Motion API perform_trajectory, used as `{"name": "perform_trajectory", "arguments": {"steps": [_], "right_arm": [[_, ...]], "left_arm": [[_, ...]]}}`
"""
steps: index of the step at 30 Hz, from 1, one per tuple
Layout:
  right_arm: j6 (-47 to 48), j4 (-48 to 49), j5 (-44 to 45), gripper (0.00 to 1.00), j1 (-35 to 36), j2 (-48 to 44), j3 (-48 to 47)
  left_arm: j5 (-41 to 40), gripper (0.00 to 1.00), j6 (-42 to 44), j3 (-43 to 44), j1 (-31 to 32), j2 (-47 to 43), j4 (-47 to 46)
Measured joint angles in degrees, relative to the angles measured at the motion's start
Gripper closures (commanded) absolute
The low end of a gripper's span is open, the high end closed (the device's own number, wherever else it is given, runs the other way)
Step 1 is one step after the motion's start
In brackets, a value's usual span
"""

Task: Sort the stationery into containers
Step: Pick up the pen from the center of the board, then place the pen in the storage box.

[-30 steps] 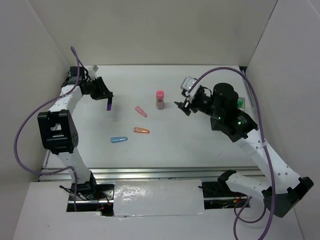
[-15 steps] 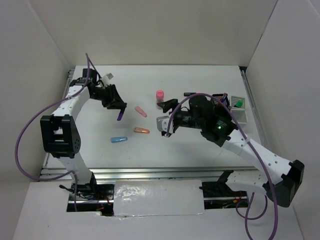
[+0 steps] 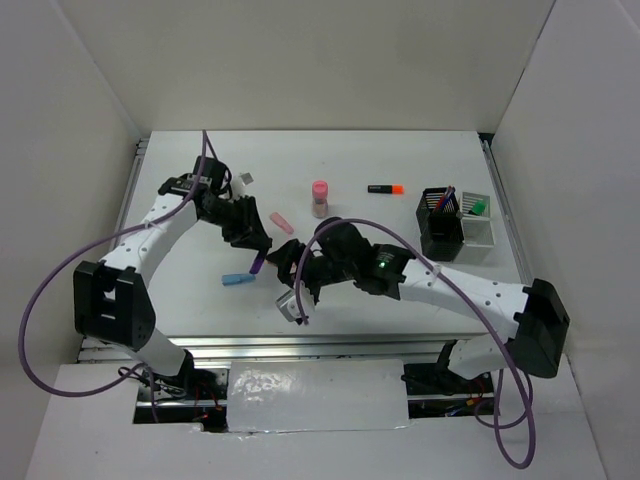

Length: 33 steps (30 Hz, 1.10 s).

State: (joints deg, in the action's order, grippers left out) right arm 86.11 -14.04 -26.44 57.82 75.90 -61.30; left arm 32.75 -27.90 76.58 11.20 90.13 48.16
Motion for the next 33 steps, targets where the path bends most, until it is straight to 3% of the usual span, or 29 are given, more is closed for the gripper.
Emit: {"name": "perform_trajectory", "arguments": {"steps": [25, 33], "right_arm": [[3.4, 3.5, 4.3, 0.36, 4.1, 13.7, -3.7], [4.0, 4.2, 4.7, 0.59, 4.6, 15.8, -5.4]], "left_arm": [[-0.9, 1.0, -1.0, -5.9, 1.5, -5.2, -1.3], [-0.3, 0.99, -1.1, -6.5, 1.5, -5.3, -1.9]]}}
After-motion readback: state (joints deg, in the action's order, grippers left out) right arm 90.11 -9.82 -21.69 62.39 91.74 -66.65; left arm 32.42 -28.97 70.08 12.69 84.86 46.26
